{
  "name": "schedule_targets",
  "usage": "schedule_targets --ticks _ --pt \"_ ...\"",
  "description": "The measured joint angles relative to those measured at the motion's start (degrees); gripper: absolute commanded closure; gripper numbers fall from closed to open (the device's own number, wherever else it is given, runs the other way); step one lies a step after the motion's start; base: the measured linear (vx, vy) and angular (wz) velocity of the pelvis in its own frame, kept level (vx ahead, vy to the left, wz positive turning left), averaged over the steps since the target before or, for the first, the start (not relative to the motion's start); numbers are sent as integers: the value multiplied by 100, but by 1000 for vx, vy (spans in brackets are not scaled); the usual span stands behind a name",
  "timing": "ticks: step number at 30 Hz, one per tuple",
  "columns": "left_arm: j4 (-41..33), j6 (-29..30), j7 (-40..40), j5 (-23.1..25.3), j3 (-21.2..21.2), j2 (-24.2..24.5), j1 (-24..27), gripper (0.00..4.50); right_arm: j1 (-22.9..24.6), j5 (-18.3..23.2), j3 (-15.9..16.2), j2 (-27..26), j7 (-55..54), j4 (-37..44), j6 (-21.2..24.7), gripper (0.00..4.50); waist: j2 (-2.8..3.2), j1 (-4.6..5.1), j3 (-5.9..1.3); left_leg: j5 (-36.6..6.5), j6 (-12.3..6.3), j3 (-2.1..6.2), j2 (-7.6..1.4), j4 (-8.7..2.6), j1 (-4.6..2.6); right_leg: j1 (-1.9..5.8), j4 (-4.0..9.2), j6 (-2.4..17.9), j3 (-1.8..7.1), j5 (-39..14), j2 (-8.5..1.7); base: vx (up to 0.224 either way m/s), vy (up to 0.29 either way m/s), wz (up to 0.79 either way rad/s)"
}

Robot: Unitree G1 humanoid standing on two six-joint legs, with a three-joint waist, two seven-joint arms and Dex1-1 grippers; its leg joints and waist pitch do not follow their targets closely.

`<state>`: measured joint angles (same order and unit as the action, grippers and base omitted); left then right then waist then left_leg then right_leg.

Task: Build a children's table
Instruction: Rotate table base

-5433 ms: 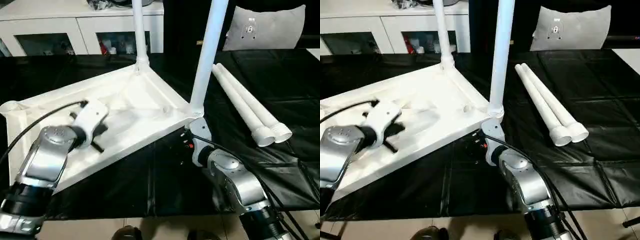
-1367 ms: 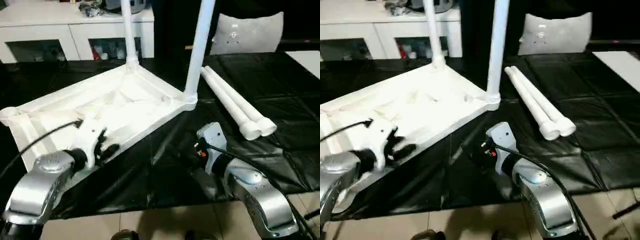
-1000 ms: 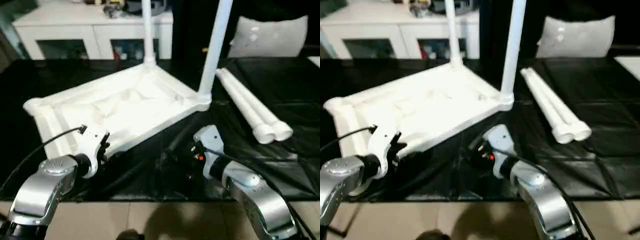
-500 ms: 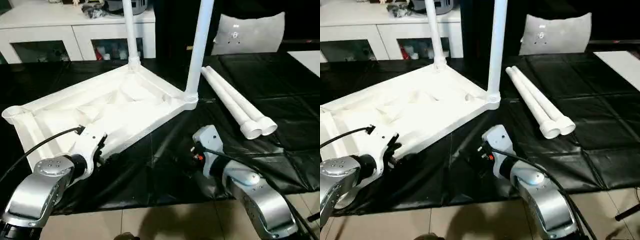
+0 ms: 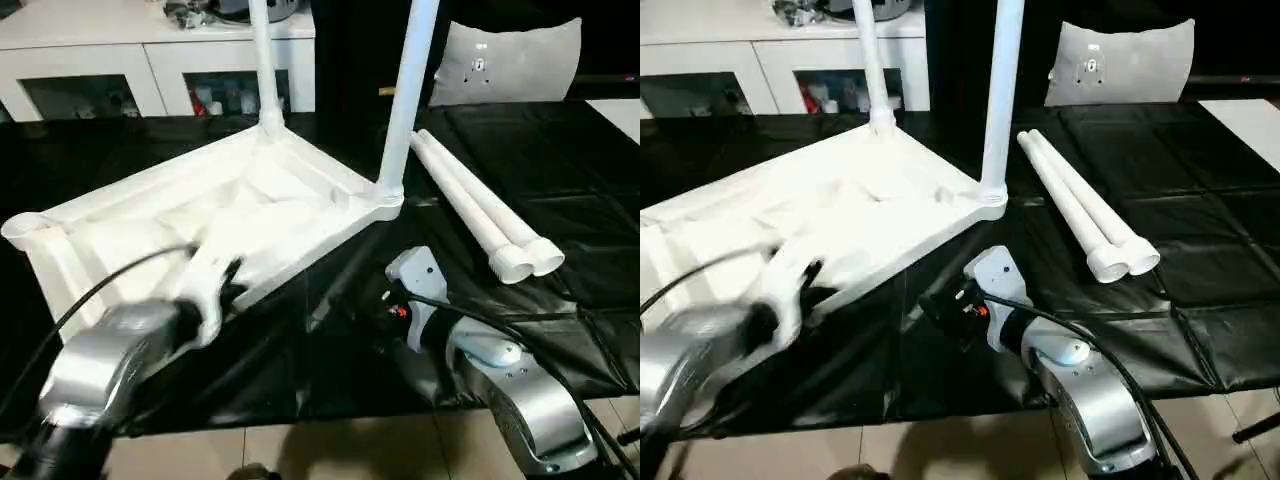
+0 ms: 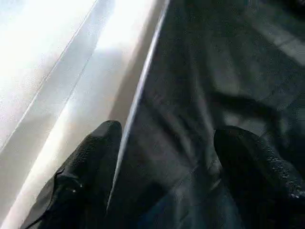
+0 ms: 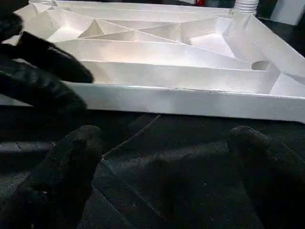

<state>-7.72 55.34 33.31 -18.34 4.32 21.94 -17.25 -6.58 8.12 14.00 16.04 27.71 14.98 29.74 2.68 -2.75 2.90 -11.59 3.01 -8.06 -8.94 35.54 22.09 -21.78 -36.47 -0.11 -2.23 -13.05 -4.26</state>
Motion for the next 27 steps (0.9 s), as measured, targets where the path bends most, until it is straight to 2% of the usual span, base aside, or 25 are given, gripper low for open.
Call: schedule_targets --ticks 3,5,11,16,19,22,25,27 --pt "238 -48 31 -3 115 -234 -199 105 0 -4 -4 8 -44 0 9 0 4 -48 -3 6 -16 -13 -1 0 1 1 1 0 1 1 -6 0 0 0" --pt "573 -121 17 -27 141 -616 -385 105 5 -73 -11 39 -114 -1 32 0 6 -84 -3 12 -30 -21 -1 0 7 4 6 -1 -1 2 -10 0 0 0" --pt "887 -460 -168 -19 187 -946 -527 105 28 -96 -72 49 -152 2 96 0 17 -56 -2 8 -37 -25 -4 -5 13 4 29 -4 -2 14 -11 0 0 0" --pt "387 -453 -171 30 -2 -422 -476 105 23 -77 -119 82 -99 1 96 0 16 8 -2 10 -36 -26 -16 -26 7 -2 29 -4 -6 14 1 0 0 0" --pt "-68 -452 -155 238 -2 144 -108 105 -107 29 -116 -30 -70 -86 144 0 13 83 -1 10 -35 -29 -26 -32 3 -5 30 -5 -5 13 11 0 0 0" --pt "-349 -445 -147 385 -53 535 234 105 -331 103 -139 -190 -89 -286 272 0 10 77 1 10 -34 -31 -29 -32 5 -6 31 -4 -9 13 10 0 0 0" --pt "-938 -342 43 274 -151 886 616 105 -711 99 -104 -419 -135 -635 362 0 3 65 3 10 -34 -34 -28 -32 6 -6 31 -4 -9 13 8 0 0 0" --pt "-1216 -254 179 207 -162 1084 729 105 -904 70 -41 -488 -160 -801 362 0 2 24 2 10 -34 -39 -27 -32 7 -6 32 -4 -8 13 5 0 0 0"
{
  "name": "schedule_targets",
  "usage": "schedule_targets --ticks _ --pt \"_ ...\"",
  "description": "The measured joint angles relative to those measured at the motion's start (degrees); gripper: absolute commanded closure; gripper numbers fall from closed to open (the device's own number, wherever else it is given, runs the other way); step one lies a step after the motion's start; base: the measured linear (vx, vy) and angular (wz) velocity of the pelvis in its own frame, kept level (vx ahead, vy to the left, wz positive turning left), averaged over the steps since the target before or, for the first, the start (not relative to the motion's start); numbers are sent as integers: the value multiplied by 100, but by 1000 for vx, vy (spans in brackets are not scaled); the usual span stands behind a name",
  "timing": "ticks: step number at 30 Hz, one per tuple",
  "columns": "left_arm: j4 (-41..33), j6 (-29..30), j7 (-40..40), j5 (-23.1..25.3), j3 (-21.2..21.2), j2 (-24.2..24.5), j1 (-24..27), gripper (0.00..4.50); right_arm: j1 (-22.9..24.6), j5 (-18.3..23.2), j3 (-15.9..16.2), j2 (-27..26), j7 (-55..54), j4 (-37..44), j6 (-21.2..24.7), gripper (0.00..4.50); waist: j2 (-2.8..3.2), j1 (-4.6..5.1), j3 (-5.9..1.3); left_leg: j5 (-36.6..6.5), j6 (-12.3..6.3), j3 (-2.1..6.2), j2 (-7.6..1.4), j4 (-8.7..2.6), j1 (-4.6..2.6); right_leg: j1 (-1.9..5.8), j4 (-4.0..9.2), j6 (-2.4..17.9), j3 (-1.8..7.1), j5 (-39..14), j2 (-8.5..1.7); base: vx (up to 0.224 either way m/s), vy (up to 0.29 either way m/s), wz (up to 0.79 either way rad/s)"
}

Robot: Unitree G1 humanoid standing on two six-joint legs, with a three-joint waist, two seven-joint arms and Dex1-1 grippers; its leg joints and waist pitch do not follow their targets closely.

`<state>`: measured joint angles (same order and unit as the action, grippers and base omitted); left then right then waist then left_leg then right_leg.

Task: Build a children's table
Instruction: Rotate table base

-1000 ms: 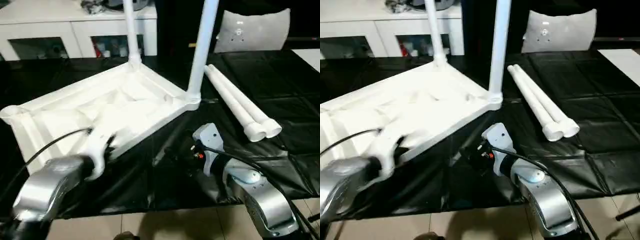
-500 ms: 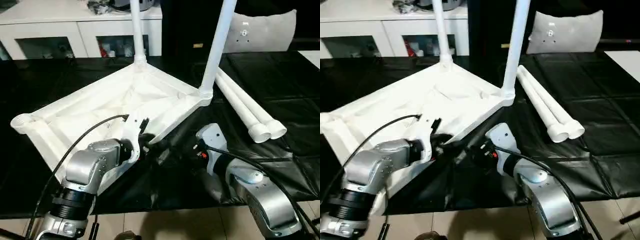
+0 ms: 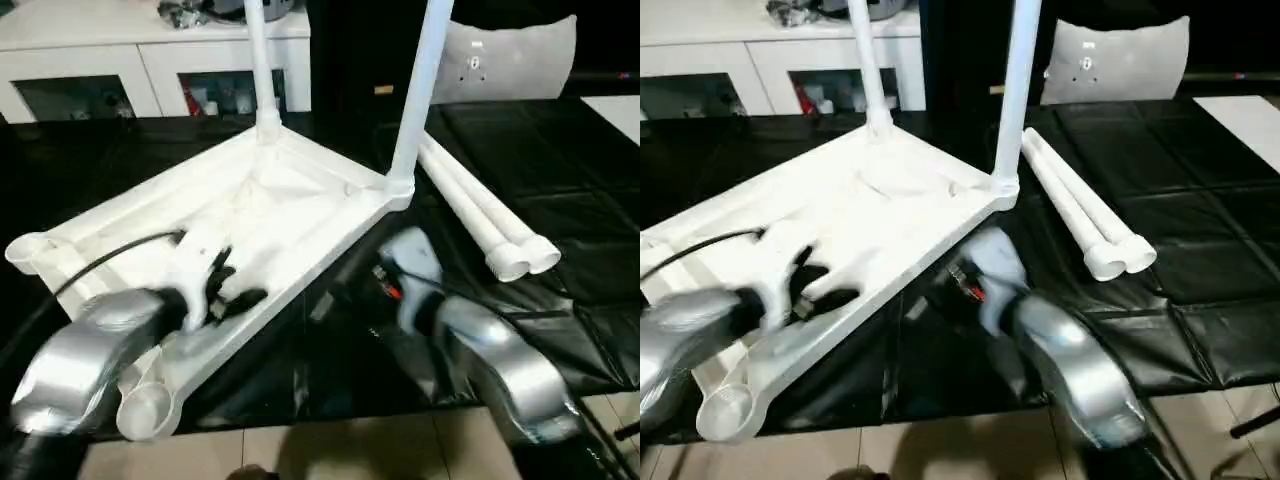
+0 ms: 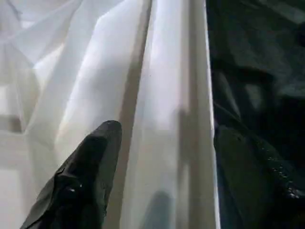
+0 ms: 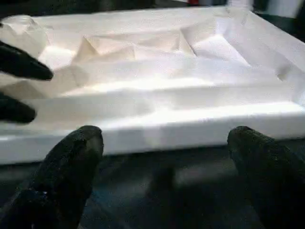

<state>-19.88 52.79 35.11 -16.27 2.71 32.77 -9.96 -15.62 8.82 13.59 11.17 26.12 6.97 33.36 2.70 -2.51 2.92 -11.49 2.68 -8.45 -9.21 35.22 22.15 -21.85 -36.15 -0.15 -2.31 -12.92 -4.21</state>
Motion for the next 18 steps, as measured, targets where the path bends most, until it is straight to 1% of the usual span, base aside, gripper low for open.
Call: schedule_targets --ticks 1,2,4,5,8,11,14,16,18 --pt "-109 46 55 -23 -12 96 76 105 -92 -26 46 -35 -5 -103 -8 0 0 2 0 0 0 -2 0 0 -2 1 0 0 1 0 -1 0 0 0" --pt "-278 141 128 -72 -38 284 220 105 -309 -114 125 -122 -25 -371 -10 0 -2 23 1 0 1 -3 -1 0 -2 -2 -2 1 3 1 1 0 0 0" --pt "-449 263 225 -145 -64 442 320 105 -578 -270 292 -193 -48 -676 -29 0 -2 42 1 0 2 -3 -1 0 -2 -3 -4 1 4 1 1 0 0 0" --pt "-561 338 289 -185 -70 558 358 105 -787 -401 457 -210 -42 -923 -52 0 -2 50 1 1 3 -3 -1 0 -3 -4 -4 1 3 1 1 0 0 0" --pt "-809 473 451 -301 -144 769 449 105 -1177 -706 775 -397 -56 -1442 -248 0 -3 51 1 6 12 -3 -2 -8 -2 -8 -4 1 2 0 2 0 0 0" --pt "-914 569 483 -389 -185 832 475 105 -1474 -915 1013 -604 -99 -1936 -481 0 -4 38 2 9 16 -4 -2 -13 0 -9 -2 1 1 0 2 0 0 0" --pt "-1031 715 545 -488 -184 958 483 105 -1743 -1045 1132 -803 -180 -2432 -676 0 -5 48 2 9 17 -5 -2 -13 0 -10 -3 1 1 0 3 0 0 0" --pt "-1106 767 586 -559 -185 989 482 105 -1860 -1125 1195 -905 -196 -2661 -765 0 -5 47 2 10 18 -5 -2 -14 0 -10 -3 1 1 0 2 0 0 0" --pt "-1156 839 604 -640 -185 988 481 105 -1917 -1187 1330 -971 -122 -2828 -801 0 -5 47 1 11 20 -5 -3 -14 0 -10 -3 1 0 0 3 0 0 0"
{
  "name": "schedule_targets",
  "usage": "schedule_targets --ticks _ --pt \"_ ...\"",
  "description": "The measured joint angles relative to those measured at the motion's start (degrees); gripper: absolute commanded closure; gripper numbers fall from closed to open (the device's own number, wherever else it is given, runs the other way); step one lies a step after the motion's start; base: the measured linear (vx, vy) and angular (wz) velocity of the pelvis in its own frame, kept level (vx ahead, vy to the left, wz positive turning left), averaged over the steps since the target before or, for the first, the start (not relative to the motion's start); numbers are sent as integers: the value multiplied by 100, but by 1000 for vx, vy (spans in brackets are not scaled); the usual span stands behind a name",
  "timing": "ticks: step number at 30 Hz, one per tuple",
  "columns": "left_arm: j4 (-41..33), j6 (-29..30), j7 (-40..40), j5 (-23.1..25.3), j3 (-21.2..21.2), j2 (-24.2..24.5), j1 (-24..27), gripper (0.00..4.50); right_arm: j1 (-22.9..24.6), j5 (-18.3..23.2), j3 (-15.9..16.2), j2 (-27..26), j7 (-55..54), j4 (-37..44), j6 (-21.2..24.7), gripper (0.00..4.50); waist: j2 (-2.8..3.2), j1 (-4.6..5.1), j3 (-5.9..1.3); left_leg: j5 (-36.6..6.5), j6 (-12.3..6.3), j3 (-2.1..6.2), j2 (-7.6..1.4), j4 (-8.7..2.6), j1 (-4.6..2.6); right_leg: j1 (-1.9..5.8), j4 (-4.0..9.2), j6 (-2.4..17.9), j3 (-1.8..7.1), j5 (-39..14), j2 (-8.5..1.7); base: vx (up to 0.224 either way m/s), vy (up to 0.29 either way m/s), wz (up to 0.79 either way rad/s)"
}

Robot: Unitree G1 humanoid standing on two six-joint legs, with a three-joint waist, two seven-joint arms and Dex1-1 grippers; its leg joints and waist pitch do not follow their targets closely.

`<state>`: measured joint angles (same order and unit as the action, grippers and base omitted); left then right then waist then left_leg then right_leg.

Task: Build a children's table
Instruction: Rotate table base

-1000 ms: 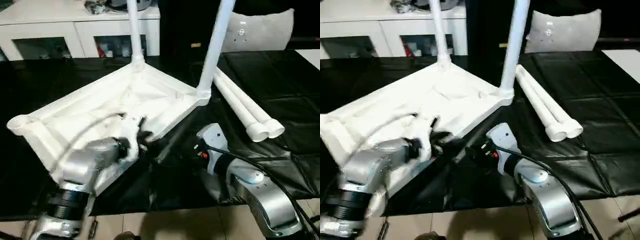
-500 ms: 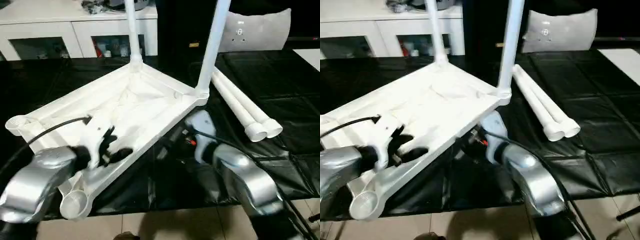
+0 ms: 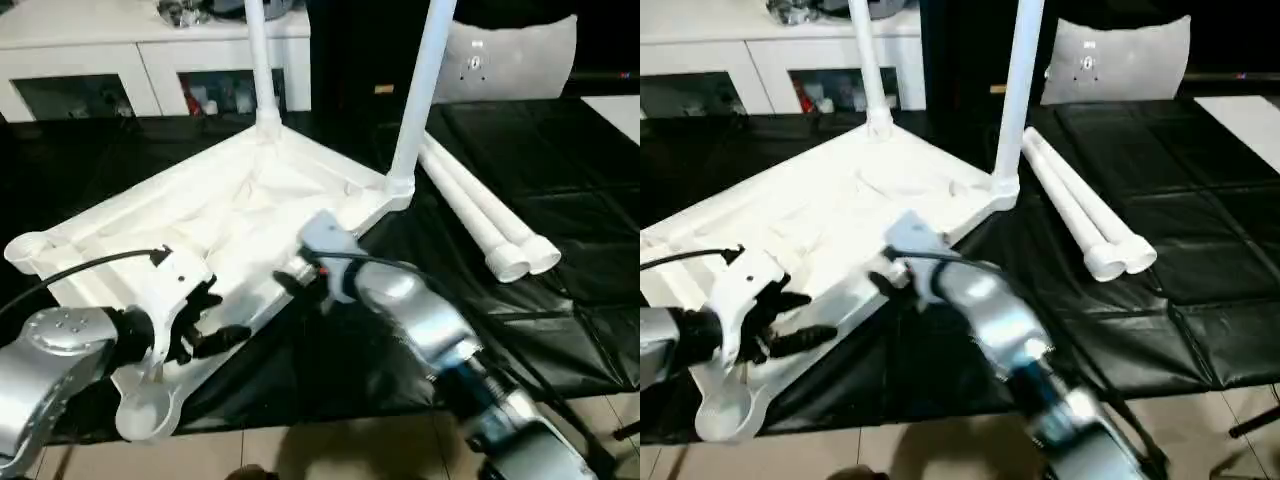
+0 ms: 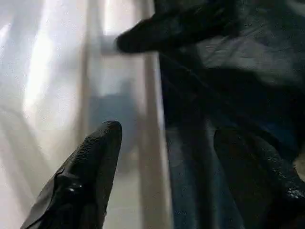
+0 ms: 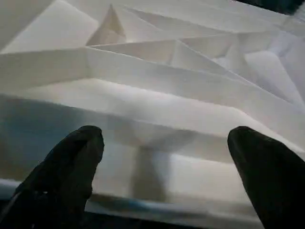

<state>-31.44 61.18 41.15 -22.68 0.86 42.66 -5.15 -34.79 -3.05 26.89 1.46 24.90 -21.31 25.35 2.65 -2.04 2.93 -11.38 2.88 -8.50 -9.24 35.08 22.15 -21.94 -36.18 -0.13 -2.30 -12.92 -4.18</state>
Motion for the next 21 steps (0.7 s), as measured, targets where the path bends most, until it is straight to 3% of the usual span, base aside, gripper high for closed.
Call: schedule_targets --ticks 7,14,18,21 --pt "-20 89 -13 -51 0 1 -28 105 36 -52 94 181 245 -26 -121 0 -4 -12 -3 1 2 0 0 0 -8 7 -2 0 1 0 0 0 0 0" --pt "-33 118 -28 -183 -9 -4 -147 105 291 23 -197 1036 653 299 -347 0 1 -173 -10 2 1 -23 5 2 -14 27 2 0 4 0 -18 0 0 0" --pt "-32 119 -45 -195 -5 -38 -185 105 552 -87 -386 1576 688 -47 -262 0 -8 -170 -12 2 1 -27 3 5 -16 31 1 13 3 8 -19 0 0 0" --pt "-35 110 -80 -207 14 -70 -248 105 588 -86 -518 1626 681 -70 -325 0 6 -74 -10 6 7 -33 -11 5 -17 17 -5 18 5 20 -8 0 0 0"
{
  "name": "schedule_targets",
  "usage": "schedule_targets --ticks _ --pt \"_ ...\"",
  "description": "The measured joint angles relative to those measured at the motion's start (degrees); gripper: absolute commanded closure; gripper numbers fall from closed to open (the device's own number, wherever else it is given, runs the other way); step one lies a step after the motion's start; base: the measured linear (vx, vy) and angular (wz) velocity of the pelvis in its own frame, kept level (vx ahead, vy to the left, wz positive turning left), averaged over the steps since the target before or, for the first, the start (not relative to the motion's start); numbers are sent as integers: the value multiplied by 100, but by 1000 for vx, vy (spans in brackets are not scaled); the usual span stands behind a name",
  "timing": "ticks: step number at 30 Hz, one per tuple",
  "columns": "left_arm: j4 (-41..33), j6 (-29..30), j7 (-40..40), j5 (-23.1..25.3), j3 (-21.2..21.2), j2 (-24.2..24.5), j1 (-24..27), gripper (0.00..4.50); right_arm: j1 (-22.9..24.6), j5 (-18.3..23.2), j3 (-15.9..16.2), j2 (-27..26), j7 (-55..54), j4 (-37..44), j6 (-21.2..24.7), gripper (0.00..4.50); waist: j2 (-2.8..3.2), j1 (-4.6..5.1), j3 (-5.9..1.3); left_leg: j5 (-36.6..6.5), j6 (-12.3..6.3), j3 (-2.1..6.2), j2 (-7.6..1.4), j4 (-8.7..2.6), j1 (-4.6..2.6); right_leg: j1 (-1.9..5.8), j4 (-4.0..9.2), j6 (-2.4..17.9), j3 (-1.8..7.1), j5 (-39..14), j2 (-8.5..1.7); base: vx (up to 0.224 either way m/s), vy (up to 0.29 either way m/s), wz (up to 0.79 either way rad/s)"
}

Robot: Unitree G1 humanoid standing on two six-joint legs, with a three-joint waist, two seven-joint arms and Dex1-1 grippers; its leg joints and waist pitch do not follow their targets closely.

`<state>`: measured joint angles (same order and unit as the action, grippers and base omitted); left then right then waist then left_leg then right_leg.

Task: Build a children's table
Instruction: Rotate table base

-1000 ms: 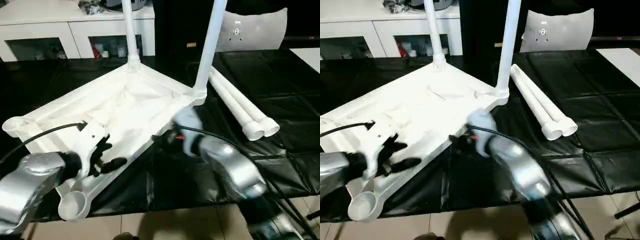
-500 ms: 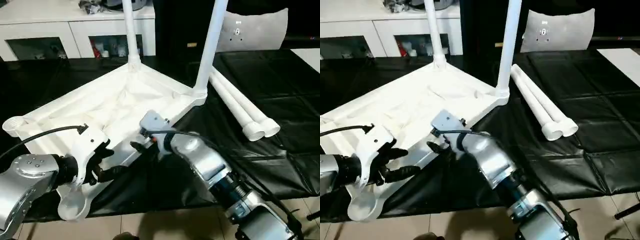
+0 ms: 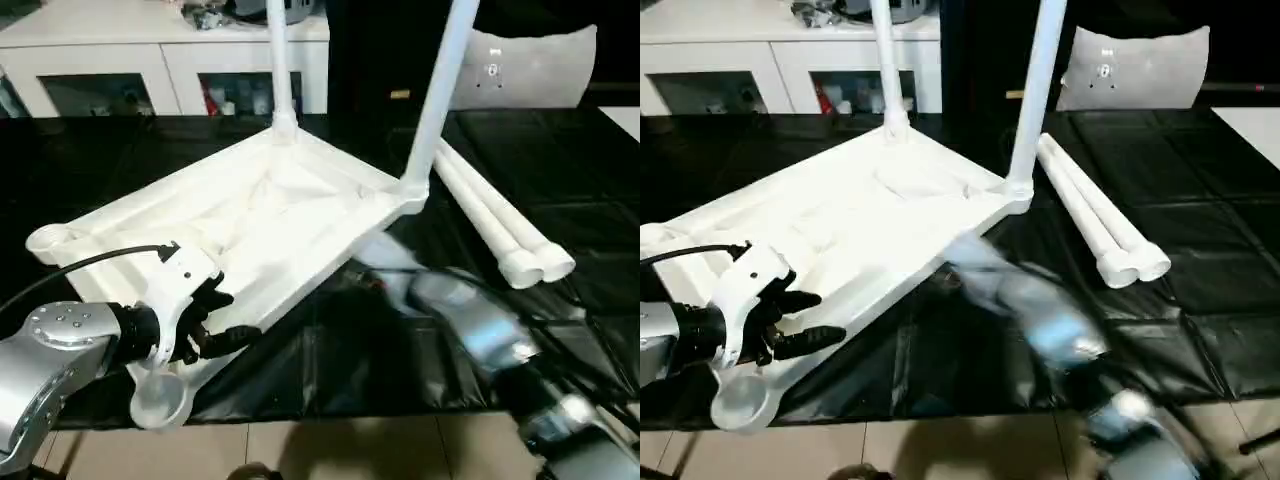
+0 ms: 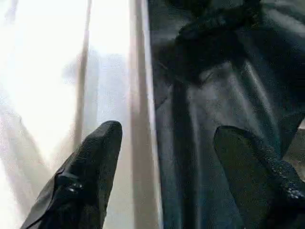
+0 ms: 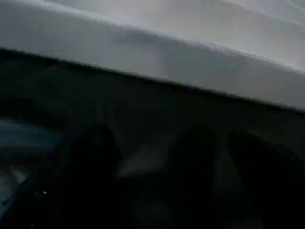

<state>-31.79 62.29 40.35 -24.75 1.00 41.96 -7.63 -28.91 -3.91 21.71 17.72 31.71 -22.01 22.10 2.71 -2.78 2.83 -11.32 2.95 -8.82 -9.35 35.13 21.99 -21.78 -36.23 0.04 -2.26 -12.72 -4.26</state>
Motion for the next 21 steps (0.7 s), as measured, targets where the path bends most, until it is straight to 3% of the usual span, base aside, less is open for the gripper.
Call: schedule_targets --ticks 2,6,14,18,21 --pt "0 0 -17 -29 8 -27 -5 105 24 103 -158 -15 -3 34 -14 0 0 59 1 4 6 0 -16 -1 5 -10 -1 2 -3 1 15 0 0 0" --pt "0 1 -64 -33 14 -32 -4 105 211 502 -488 -169 126 625 26 0 0 76 1 12 18 0 -58 -1 8 -14 6 2 -1 0 62 0 0 0" --pt "463 9 -371 191 486 -247 -89 105 774 892 -467 -105 437 1864 296 0 1 3 2 19 31 1 -75 -5 5 -17 6 13 -1 -2 82 0 0 0" --pt "716 -25 -416 322 823 -244 -71 105 985 1146 -674 124 607 2621 633 0 0 -10 1 19 32 0 -74 -5 -2 -14 6 15 3 -1 81 0 0 0" --pt "1082 -255 -468 681 1236 -185 -90 105 1280 1232 -741 368 733 3108 770 0 0 -43 1 20 33 1 -74 -8 -5 -12 7 13 3 -2 83 0 0 0"
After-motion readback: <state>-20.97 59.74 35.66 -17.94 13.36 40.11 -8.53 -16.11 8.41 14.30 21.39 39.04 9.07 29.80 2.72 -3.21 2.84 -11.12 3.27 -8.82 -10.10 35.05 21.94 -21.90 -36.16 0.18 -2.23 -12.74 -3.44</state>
